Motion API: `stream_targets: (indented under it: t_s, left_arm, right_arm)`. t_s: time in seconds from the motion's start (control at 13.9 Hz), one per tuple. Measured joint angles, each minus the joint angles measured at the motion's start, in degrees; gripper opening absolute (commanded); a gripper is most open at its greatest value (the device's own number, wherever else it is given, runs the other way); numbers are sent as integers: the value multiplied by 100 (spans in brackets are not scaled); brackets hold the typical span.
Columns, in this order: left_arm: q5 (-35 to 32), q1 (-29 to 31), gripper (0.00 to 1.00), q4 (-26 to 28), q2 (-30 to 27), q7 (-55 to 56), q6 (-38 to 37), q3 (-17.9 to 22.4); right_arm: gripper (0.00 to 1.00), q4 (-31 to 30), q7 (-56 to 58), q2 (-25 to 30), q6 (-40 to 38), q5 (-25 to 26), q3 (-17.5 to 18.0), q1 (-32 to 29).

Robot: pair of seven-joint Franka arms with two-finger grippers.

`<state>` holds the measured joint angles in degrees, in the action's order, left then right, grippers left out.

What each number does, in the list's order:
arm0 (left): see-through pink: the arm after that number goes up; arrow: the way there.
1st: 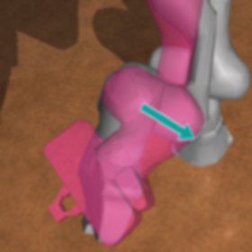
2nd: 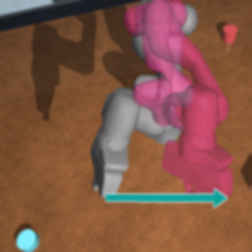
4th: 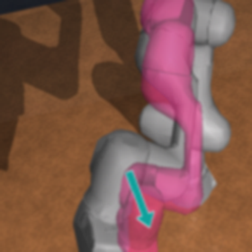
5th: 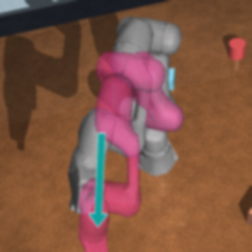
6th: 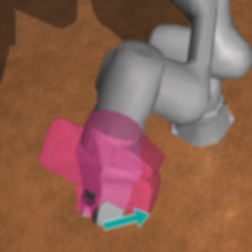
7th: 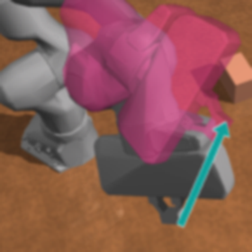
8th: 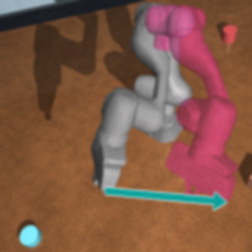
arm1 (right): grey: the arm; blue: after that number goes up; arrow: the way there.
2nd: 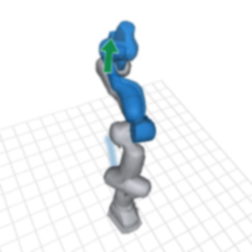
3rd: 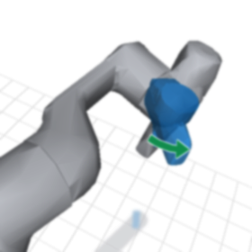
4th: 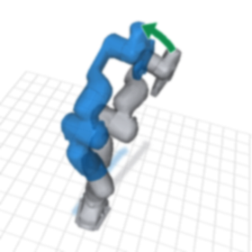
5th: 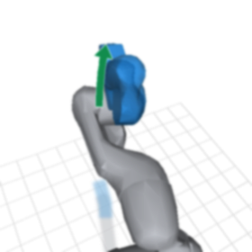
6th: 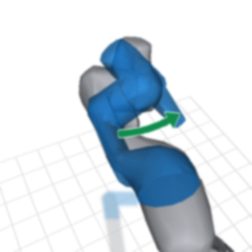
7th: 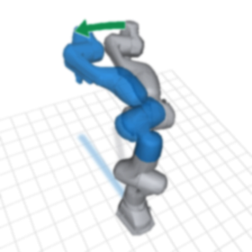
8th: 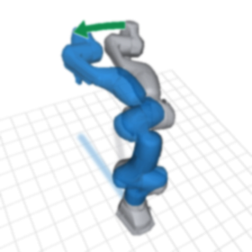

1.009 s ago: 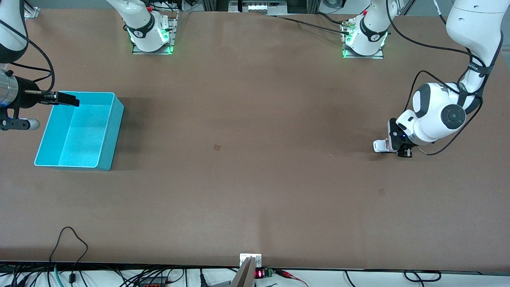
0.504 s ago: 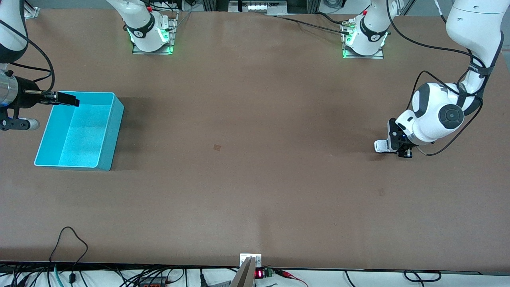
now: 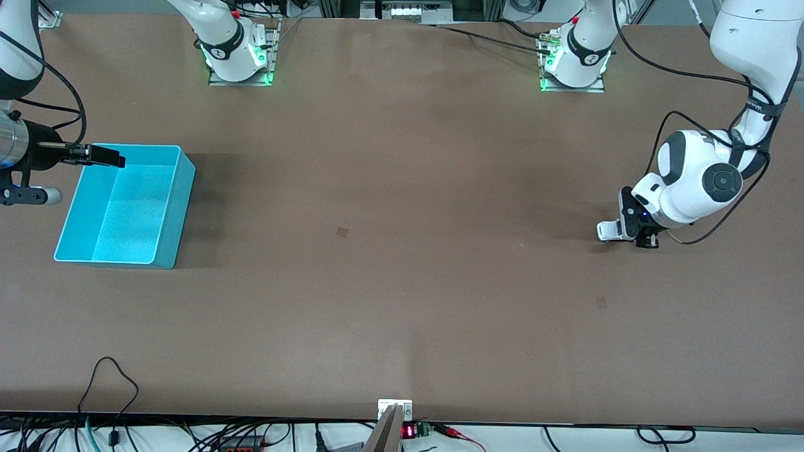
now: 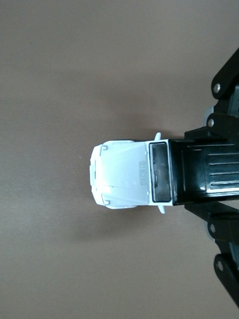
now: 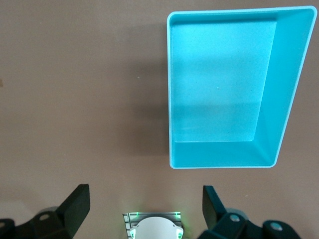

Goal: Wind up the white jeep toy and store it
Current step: 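Keep dragging the jeep backward along the table with the left gripper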

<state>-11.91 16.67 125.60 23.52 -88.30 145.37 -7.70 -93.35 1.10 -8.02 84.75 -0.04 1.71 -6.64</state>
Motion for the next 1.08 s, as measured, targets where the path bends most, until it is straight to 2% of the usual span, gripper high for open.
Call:
stream_targets:
  t_s: [0.65, 1.08]
  left_arm:
    - [-826, 545, 9, -124, 104, -10, 53, -5]
    - [-853, 870, 9, -271, 198, -338, 51, -8]
  right_arm:
    - [100, 0, 0, 0, -27, 0, 0, 0]
    - [100, 0, 0, 0, -28, 0, 0, 0]
